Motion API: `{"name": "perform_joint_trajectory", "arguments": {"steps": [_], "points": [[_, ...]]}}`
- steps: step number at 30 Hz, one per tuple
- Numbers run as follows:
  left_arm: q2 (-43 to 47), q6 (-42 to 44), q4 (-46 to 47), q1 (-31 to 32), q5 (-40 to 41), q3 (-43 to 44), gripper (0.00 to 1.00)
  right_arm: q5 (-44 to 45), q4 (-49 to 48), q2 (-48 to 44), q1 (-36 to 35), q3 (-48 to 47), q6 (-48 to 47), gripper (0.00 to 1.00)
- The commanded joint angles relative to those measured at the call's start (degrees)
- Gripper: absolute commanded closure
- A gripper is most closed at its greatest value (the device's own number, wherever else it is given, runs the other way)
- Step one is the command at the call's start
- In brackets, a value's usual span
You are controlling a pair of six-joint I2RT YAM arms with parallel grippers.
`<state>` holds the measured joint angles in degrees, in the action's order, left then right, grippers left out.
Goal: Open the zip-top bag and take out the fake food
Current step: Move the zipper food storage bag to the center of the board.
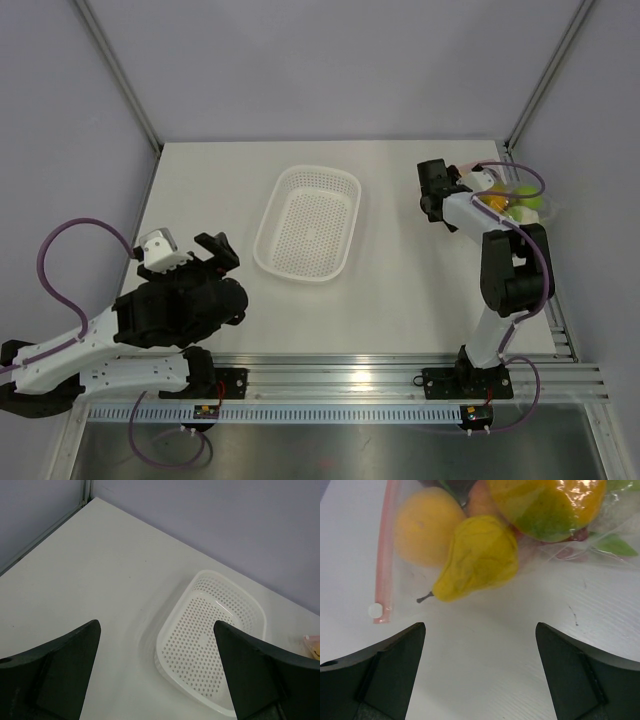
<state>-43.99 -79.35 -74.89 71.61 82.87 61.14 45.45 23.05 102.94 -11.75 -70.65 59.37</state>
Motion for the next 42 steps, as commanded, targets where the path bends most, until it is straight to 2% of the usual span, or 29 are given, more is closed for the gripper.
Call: {"name": "perform_joint_trajectory", "arguments": {"steps": [1, 11, 13, 21, 28, 31, 32, 35, 36, 38, 39, 42], "points": [[0.48, -0.98, 1.24, 0.28, 7.92, -0.59, 0.01, -0.45, -4.94, 1.65, -0.56, -3.26, 0.91, 0.01], [-0.92, -0.72, 1.42, 0.28, 7.75, -0.15, 0.01, -0.45, -6.52, 7.10, -0.56, -7.13, 8.47, 0.01], [-1.19, -0.72, 1.24, 0.28, 7.83, -0.15, 0.01, -0.45, -8.36, 7.63, -0.56, -7.39, 8.91, 0.06], [-1.28, -0.72, 1.33, 0.28, 7.83, -0.15, 0.01, 3.76, -4.34, 10.62, -0.56, -10.20, 12.25, 0.10], [-1.28, -0.63, 1.24, 0.28, 7.83, -0.15, 0.01, 6.31, 1.12, 12.55, -0.56, -10.82, 20.51, 0.27], [-1.45, -0.54, 1.24, 0.28, 7.83, -0.15, 0.01, 7.54, 2.61, 12.64, -0.56, -11.00, 22.27, 0.34], [-1.45, -0.54, 1.33, 0.28, 7.83, -0.15, 0.01, 7.81, 2.96, 12.55, -0.56, -10.82, 22.80, 0.41], [-1.36, -0.54, 1.24, 0.37, 7.83, -0.15, 0.01, 8.51, 2.97, 12.29, -0.56, -10.82, 23.07, 0.52], [-1.28, -0.45, 1.15, 0.28, 7.83, -0.15, 0.01, 8.60, 3.05, 12.29, -0.56, -10.82, 23.07, 0.61], [-1.45, -0.19, 1.33, 0.28, 7.74, 0.11, 0.01, 8.86, 3.23, 12.11, -0.47, -10.74, 22.89, 0.68], [-1.54, -0.10, 1.24, 0.28, 7.66, 0.11, 0.01, 8.95, 3.32, 12.03, -0.56, -10.56, 22.80, 0.80], [-1.63, -0.01, 1.33, 0.28, 7.66, 0.20, 0.01, 8.95, 2.71, 11.24, -0.56, -9.25, 22.11, 0.99]]}}
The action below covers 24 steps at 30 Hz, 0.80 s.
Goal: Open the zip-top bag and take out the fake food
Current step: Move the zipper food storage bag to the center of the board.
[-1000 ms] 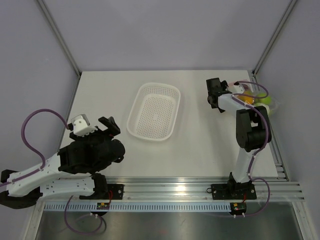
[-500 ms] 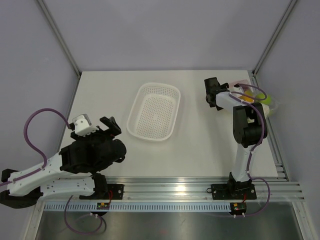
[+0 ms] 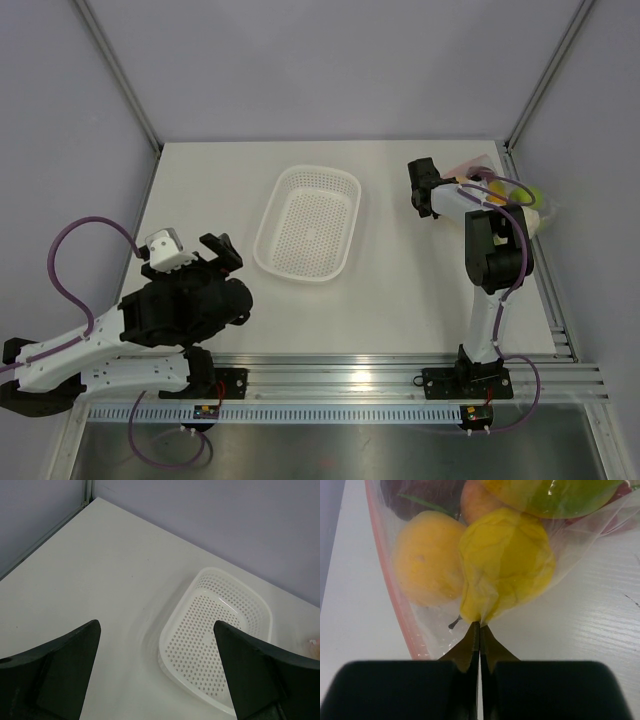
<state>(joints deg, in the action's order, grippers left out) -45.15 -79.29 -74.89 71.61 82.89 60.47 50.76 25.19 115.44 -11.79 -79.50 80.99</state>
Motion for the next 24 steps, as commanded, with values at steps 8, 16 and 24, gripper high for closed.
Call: {"name": "perform_joint_trajectory", "arguments": {"steps": [8, 16, 24], "points": [[-0.12, 0.45, 1.33, 0.28, 7.37, 1.06, 0.01, -2.67, -12.17, -4.34, -0.69, 4.53, -12.85, 1.00], [-0.38, 1.50, 1.51, 0.28, 7.37, 1.14, 0.01, -12.16, -27.00, -11.45, -4.02, 13.92, -30.87, 1.00], [0.15, 1.24, 1.68, 0.28, 7.46, 0.79, 0.01, -33.97, -33.37, -22.88, -6.84, 24.82, -42.23, 1.00]]}}
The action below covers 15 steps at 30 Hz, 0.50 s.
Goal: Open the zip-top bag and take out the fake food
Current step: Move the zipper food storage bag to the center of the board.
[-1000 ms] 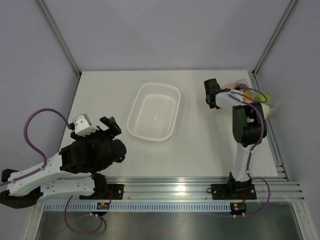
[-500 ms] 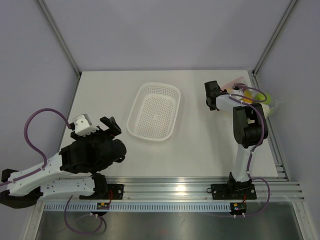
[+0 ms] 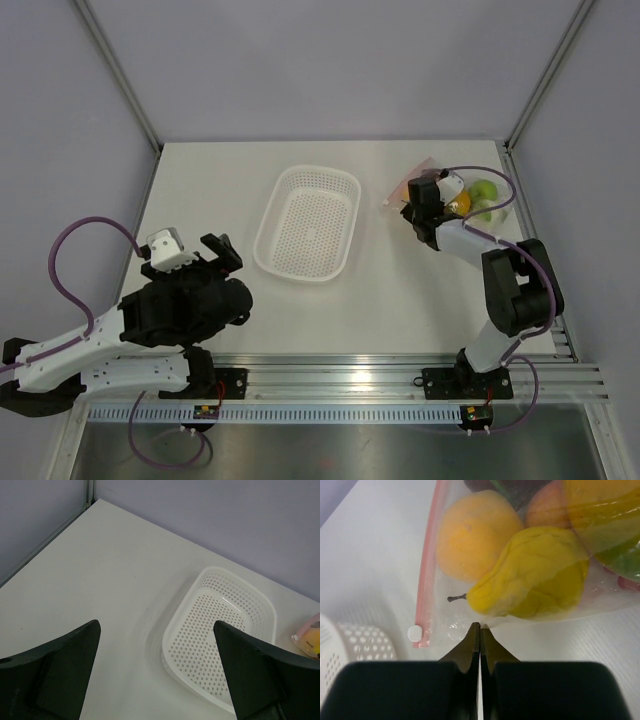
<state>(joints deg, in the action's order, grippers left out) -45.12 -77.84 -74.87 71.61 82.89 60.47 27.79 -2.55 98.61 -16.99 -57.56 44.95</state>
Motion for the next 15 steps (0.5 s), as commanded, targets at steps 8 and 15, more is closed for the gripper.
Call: {"name": "perform_joint_trajectory", "arguments": {"steps": [8, 15], "points": [[-0.05, -0.12, 1.83, 0.28, 7.55, 0.62, 0.01, -13.72, -0.27, -21.06, -4.27, 12.64, -6.71, 1.00], [-0.49, 0.06, 2.18, 0.28, 7.55, 0.44, 0.01, -10.31, 6.84, -33.47, -4.63, 21.95, -4.97, 0.96]]}}
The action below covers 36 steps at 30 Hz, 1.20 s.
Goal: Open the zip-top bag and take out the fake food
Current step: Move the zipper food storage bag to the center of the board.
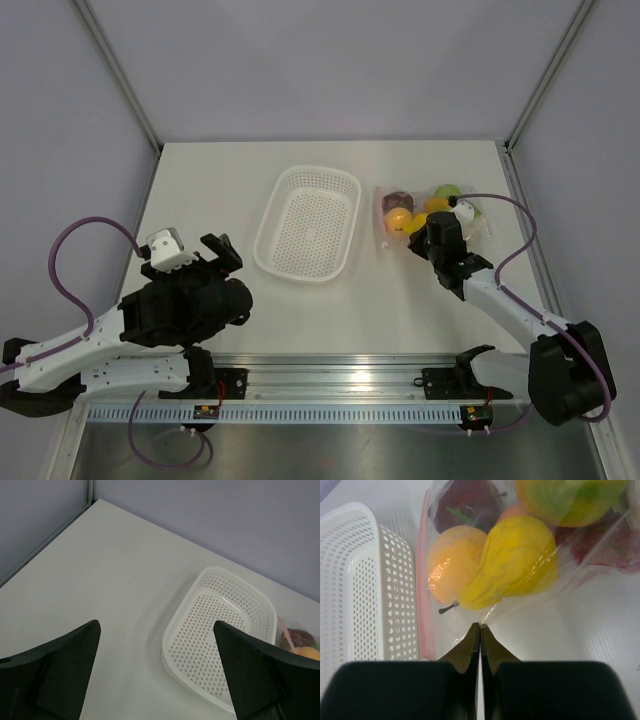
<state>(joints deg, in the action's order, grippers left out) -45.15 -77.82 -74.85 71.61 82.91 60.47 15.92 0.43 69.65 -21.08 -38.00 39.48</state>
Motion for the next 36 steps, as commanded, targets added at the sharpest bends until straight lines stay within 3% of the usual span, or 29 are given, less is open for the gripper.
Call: {"name": "perform_joint_trajectory", "arguments": {"steps": [1, 2, 5, 8, 9, 17, 23, 28, 33, 36], "points": [[-0.56, 0.04, 2.34, 0.28, 7.53, 0.53, 0.01, 2.00, 4.32, -6.70, -0.45, 3.10, 1.55, 0.89], [-0.82, 0.13, 2.51, 0.28, 7.53, 0.44, 0.01, 1.57, 4.41, -7.85, -0.54, 3.80, 1.73, 0.78], [-1.70, 1.35, 3.92, 0.28, 7.35, 0.35, 0.01, -1.49, 3.18, -11.80, -0.45, 6.61, 1.91, 0.27], [-3.28, 2.06, 4.71, 0.28, 7.61, 0.61, 0.01, -1.51, 2.39, -15.05, -0.54, 8.90, 4.98, 0.03], [-3.72, 2.06, 4.54, 0.28, 7.61, 0.79, 0.01, -1.42, 2.13, -15.68, -0.45, 9.86, 5.77, 0.00], [-4.86, 0.13, 3.31, 0.37, 8.05, 0.79, 0.01, -3.70, 0.45, -14.28, -0.45, 11.02, 11.93, 0.01], [-5.48, -1.10, 3.57, 0.28, 8.40, 0.26, 0.01, -4.32, 5.64, -11.38, -0.54, 6.89, 13.69, 0.01], [-6.18, -2.33, 3.48, 0.28, 8.49, 0.27, 0.01, -8.53, 0.19, -9.01, -0.45, 9.43, 14.39, 0.01], [-6.45, -8.74, 2.69, 0.28, 8.93, -1.58, 0.01, -8.28, -0.86, -9.61, -0.45, 9.78, 15.09, 0.01], [-6.97, -16.72, -0.99, 0.28, 9.46, -2.72, 0.01, -8.54, -0.87, -10.14, -0.45, 10.14, 15.36, 0.01]]}}
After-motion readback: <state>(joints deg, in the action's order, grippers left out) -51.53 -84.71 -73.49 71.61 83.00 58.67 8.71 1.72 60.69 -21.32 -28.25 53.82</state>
